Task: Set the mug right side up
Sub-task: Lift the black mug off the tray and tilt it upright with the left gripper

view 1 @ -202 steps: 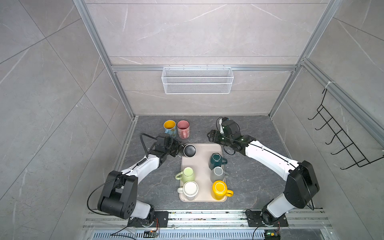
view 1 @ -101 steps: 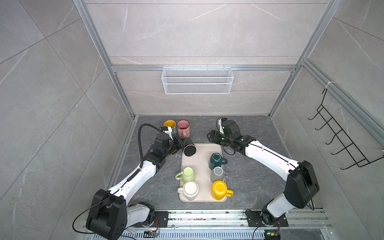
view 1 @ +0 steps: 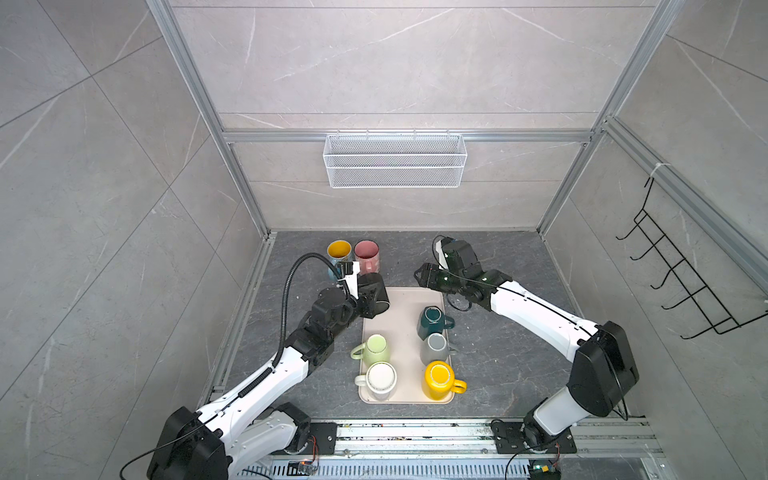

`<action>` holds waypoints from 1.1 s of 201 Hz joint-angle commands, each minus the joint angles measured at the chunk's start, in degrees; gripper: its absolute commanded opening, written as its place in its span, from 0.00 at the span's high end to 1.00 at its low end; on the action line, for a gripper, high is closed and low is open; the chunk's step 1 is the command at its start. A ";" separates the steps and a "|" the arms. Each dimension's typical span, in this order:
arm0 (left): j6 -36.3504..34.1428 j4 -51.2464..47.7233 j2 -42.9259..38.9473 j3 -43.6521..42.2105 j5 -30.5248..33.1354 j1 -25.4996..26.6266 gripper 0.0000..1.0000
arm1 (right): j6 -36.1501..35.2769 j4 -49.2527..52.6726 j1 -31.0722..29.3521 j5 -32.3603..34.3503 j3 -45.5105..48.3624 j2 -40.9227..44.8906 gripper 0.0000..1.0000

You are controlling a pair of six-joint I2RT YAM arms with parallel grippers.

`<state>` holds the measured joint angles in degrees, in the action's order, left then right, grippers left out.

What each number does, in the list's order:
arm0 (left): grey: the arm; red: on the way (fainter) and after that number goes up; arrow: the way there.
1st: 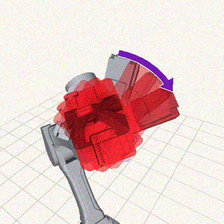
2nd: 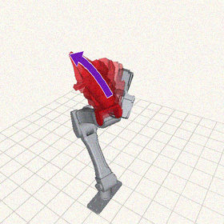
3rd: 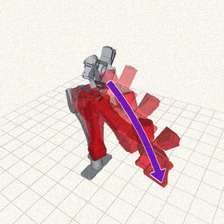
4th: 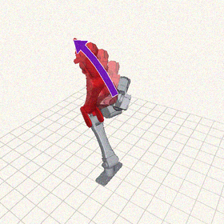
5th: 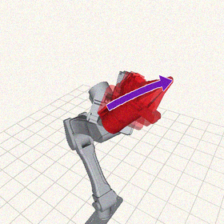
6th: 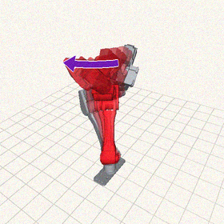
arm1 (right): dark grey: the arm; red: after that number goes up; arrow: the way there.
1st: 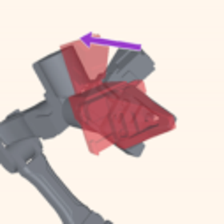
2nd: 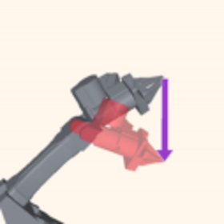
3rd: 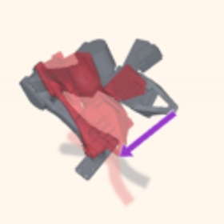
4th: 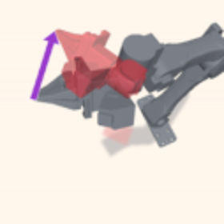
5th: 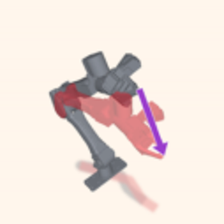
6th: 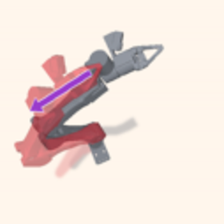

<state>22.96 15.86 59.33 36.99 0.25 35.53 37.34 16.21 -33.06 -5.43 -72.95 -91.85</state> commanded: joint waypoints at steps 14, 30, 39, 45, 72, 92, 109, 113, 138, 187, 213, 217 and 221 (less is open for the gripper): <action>-16.21 11.10 -3.19 1.16 8.94 3.53 1.00 | -3.87 3.03 0.16 -1.25 -3.93 0.99 0.41; -20.13 11.08 -3.56 1.15 12.46 4.53 1.00 | -5.74 4.24 0.19 -1.36 -5.84 1.32 0.41; -22.08 11.25 -3.73 1.18 14.40 5.18 1.00 | -6.47 4.61 0.12 -1.66 -6.73 1.41 0.41; -23.28 11.61 -3.85 1.15 15.53 5.62 1.00 | -6.83 4.77 0.19 -2.10 -7.34 1.50 0.41; -29.76 14.32 -3.74 0.80 19.76 7.32 1.00 | -7.98 4.69 0.19 -5.69 -10.46 1.00 0.41; -34.80 16.23 -3.02 1.07 22.04 8.57 1.00 | -8.60 4.66 0.17 -8.49 -13.35 0.13 0.41; -38.53 18.08 -2.28 1.24 23.14 9.18 1.00 | -9.19 5.04 0.17 -10.21 -15.77 -0.66 0.41; -39.41 18.44 -2.12 1.32 23.28 9.27 1.00 | -9.40 5.18 0.22 -10.56 -16.46 -0.83 0.41; -43.56 21.90 -0.62 1.37 23.76 9.72 1.00 | -10.39 6.24 0.32 -13.20 -20.79 -2.21 0.41; -55.47 32.20 4.69 1.86 26.47 11.31 1.00 | -11.45 11.37 0.31 -18.66 -30.90 -5.84 0.41; -62.12 38.71 7.96 2.20 29.68 11.84 1.00 | -12.59 13.77 0.25 -19.93 -34.33 -6.87 0.42; -62.82 39.50 8.38 2.29 29.78 11.87 1.00 | -12.76 14.07 0.19 -20.19 -34.85 -6.98 0.42; -63.46 40.34 8.74 2.28 29.81 11.85 1.00 | -12.88 14.41 0.26 -20.27 -35.25 -7.02 0.42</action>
<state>-30.24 39.11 67.33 36.82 26.72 47.03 26.70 26.65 -32.97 -23.11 -104.60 -97.82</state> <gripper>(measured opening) 0.189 0.580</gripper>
